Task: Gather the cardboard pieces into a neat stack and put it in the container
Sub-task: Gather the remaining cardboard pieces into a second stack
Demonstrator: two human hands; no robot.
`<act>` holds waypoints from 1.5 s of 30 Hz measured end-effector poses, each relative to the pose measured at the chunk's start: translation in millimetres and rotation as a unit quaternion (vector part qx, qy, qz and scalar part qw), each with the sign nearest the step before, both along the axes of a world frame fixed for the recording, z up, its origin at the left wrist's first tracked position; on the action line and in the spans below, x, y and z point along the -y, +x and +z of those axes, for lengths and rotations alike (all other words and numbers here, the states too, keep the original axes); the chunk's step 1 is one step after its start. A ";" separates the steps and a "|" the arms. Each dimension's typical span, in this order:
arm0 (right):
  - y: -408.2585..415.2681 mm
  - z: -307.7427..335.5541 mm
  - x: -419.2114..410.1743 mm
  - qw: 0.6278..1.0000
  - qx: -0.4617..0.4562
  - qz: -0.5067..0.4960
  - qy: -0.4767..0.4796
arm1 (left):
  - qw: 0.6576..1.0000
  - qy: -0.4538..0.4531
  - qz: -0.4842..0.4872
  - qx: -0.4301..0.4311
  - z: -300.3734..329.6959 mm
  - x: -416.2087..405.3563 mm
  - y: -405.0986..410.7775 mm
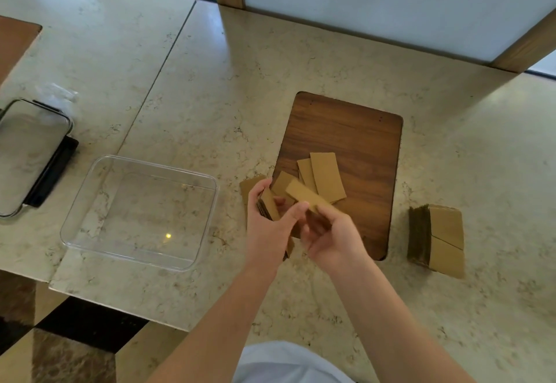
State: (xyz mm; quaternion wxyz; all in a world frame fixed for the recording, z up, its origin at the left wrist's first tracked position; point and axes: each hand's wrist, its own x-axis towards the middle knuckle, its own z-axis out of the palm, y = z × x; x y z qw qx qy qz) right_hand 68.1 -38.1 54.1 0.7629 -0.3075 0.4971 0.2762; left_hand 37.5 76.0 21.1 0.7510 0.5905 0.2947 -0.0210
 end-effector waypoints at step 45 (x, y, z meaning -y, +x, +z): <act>37.2 -37.4 34.7 0.622 0.263 0.448 -0.587 | 0.943 -0.311 0.011 -0.117 -21.1 -15.7 -1.4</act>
